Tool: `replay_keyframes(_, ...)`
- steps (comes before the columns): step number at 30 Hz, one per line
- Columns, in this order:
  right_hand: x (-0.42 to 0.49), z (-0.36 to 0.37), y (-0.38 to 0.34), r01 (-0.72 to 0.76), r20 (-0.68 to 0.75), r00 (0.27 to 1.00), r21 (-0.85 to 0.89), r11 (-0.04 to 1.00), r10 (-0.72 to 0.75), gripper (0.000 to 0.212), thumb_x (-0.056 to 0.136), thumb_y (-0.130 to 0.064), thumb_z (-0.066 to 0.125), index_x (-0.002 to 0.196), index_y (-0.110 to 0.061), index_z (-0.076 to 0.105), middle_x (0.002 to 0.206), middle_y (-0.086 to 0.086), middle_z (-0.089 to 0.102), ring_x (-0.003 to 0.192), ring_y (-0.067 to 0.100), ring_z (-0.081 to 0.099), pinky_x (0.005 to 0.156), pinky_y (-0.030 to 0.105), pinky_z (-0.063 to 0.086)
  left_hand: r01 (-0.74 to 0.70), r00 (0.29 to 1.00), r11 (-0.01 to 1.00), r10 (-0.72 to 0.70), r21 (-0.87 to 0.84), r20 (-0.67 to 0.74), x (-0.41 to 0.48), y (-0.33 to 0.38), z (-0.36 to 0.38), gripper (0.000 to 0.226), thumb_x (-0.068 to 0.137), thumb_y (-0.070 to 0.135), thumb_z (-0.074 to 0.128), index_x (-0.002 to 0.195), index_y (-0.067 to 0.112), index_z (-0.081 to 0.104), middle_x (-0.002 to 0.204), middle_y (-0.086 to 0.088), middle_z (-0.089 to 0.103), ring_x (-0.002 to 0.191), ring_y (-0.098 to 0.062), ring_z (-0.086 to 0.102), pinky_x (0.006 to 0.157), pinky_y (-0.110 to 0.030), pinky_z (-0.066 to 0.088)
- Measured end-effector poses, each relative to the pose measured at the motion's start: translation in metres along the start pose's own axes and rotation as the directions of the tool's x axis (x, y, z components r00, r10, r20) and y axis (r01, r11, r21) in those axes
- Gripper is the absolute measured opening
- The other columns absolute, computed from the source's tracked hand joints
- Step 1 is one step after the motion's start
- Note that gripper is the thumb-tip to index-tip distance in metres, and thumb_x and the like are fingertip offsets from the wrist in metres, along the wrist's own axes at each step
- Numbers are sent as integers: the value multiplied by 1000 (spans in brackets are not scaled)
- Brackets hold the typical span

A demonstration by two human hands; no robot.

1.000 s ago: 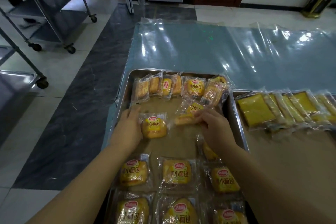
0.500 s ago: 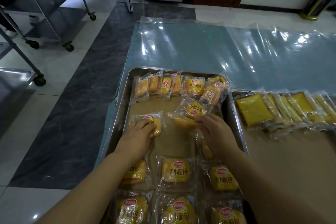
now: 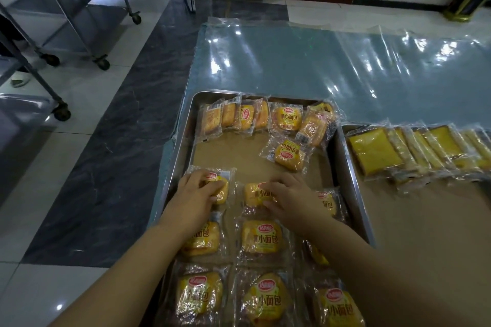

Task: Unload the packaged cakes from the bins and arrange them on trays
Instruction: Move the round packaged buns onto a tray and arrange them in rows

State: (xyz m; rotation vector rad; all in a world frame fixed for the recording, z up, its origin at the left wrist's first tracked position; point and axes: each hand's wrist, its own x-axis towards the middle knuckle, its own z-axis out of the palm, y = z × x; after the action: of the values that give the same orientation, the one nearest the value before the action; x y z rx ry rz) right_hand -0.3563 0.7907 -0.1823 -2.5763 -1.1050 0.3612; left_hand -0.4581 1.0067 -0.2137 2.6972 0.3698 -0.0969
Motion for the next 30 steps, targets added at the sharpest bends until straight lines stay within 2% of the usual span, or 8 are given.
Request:
replay_keyframes(4, 1, 14, -10, -46, 56, 997, -58, 997, 49, 42, 92, -33, 53, 133, -34, 47, 139, -4, 38, 127, 21, 32, 101, 39, 38, -15, 999, 1000, 15, -26, 32, -6, 0, -2, 41, 94, 30, 49, 134, 37, 46, 143, 7, 37, 130, -18, 25, 106, -33, 27)
replay_keyframes(8, -1, 17, -10, -67, 10, 998, -23, 997, 68, 44, 88, -31, 59, 130, -32, 49, 132, -4, 43, 122, 20, 35, 98, 38, 40, 1, 999, 995, 3, -103, 38, -11, 1, -10, 51, 87, 31, 61, 135, 34, 45, 135, 11, 45, 123, -14, 34, 103, -31, 30)
replay_keyframes(11, -3, 13, -6, -72, -57, 996, 61, 996, 76, 41, 85, -30, 63, 125, -29, 54, 124, -5, 49, 116, 18, 41, 93, 34, 41, 19, 1000, 983, -23, -184, -16, -14, 1, -17, 42, 87, 30, 62, 127, 35, 52, 124, 12, 51, 115, -12, 44, 99, -33, 39)
replay_keyframes(14, -1, 4, 4, -142, -194, 966, 148, 979, 169, 34, 84, -27, 64, 117, -22, 59, 121, -3, 54, 111, 19, 48, 88, 31, 41, 11, 997, 979, -27, -205, -75, -11, 0, -23, 34, 88, 31, 60, 122, 33, 56, 120, 12, 53, 105, -9, 49, 89, -29, 44)
replay_keyframes(17, 10, -9, 20, -300, -251, 907, 175, 938, 337, 36, 85, -26, 63, 120, -19, 56, 120, 2, 55, 108, 22, 51, 85, 34, 44, 3, 994, 983, -24, -183, -109, 3, 4, -28, 32, 89, 34, 59, 121, 30, 57, 122, 11, 53, 107, -10, 49, 86, -27, 42)
replay_keyframes(24, 52, -32, 47, -655, -25, 748, 135, 743, 664, 58, 85, -53, 55, 127, -16, 40, 118, 8, 55, 104, 31, 56, 86, 45, 48, -27, 988, 992, 8, -127, -152, 57, 21, -33, 40, 90, 30, 58, 128, 24, 50, 130, 0, 49, 117, -18, 47, 96, -34, 42)
replay_keyframes(27, 66, -27, 46, -693, 29, 719, 102, 714, 694, 56, 90, -44, 52, 132, -15, 30, 113, 9, 58, 98, 29, 59, 84, 46, 51, 27, 981, 997, -39, -70, -190, 86, 22, -36, 49, 88, 29, 60, 133, 21, 42, 138, -5, 39, 124, -25, 40, 100, -39, 41)
replay_keyframes(30, 73, -19, 44, -681, 22, 726, 152, 716, 687, 41, 90, -35, 54, 122, -16, 38, 111, 8, 59, 97, 27, 60, 83, 45, 52, 83, 975, 996, -85, -19, -205, 111, 18, -37, 52, 85, 30, 64, 130, 21, 39, 138, -8, 34, 125, -28, 37, 99, -43, 42)
